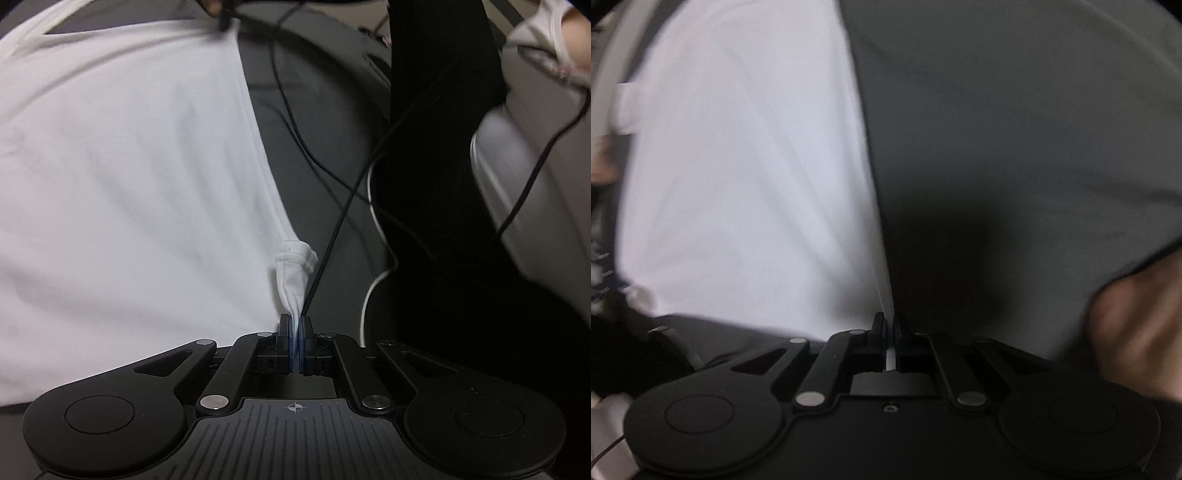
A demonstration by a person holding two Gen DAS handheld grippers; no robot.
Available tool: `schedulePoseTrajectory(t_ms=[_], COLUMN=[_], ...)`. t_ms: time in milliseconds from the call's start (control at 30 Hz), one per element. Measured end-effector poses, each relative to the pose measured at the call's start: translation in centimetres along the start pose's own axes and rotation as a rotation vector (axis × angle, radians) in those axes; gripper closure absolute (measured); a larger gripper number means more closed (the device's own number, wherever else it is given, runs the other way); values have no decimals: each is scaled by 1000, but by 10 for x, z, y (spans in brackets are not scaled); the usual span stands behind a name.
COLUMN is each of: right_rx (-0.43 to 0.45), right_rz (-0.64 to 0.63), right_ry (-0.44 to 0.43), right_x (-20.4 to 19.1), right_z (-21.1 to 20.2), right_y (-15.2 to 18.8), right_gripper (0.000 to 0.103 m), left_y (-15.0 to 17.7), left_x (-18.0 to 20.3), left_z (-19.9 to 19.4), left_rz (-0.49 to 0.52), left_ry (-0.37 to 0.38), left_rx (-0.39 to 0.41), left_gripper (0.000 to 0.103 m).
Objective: Fold clothes
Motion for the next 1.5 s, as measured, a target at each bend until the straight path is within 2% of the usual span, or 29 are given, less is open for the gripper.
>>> schedulePoseTrajectory(t_ms=[100,233,333,400,567,667,767,800,867,900,933,1000,1100,1233,1300,1333,1400,1467,1500], right_rx=[-26,-77,-112,-114,-144,-141,-133,-133,-142,-148,-153,-146,-45,152,200,211,222,234,239], right_rz=[-17,-88,-137,-135,-111,-135,-157,-165,-188,-216,-253,-342,-390,-415,-441,-461,-509,-558,-582], right_ry=[4,-64,-53,-8,92,134,167,174,181,205,243,334,392,380,375,375,377,380,381], right_x=[-2,-9,-12,-12,-15,-25,-32,-35,-41,-45,-51,-63,-80,-112,-131,-141,-158,-175,-184], right_z=[1,-6,-10,-7,18,17,15,15,14,13,12,7,-16,-49,-54,-52,-43,-34,-30], right_y=[-5,-5,-7,-13,-22,-14,-9,-7,-5,-2,1,5,4,-5,-10,-10,-6,-2,0], right_gripper=[99,99,99,98,98,96,92,85,70,53,43,42,42,33,33,33,33,33,33], left_y=[3,4,8,11,7,5,8,10,15,18,21,28,45,92,129,151,187,226,243], left_x=[-5,-9,-15,-19,-25,-23,-22,-23,-22,-20,-18,-18,-30,-74,-101,-118,-144,-168,-177], left_z=[1,-14,-23,-22,12,27,32,30,23,19,14,-4,-43,-132,-174,-193,-214,-231,-235], left_rz=[-9,-46,-66,-72,-68,-70,-121,-141,-164,-170,-177,-198,-250,-419,-580,-686,-883,-1107,-1202], left_ry=[16,57,82,82,45,32,-11,-15,-5,3,7,-28,-146,-455,-667,-790,-984,-1138,-1159], left_rx=[-6,21,4,-5,-41,-68,-75,-64,-53,-54,-53,-52,-24,201,329,369,387,397,422], left_gripper=[102,102,102,102,101,101,100,95,73,50,26,10,10,10,10,10,10,10,10])
Point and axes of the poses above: each gripper's, at about its wrist camera, not at the fingertips, and z roughly the way its jaws point, x to its right, y to its underside, the point moved 1 cm from there along z, roughly the way its jaws point, and after that the axes turned 2 degrees about z, right-handed, at the moved point
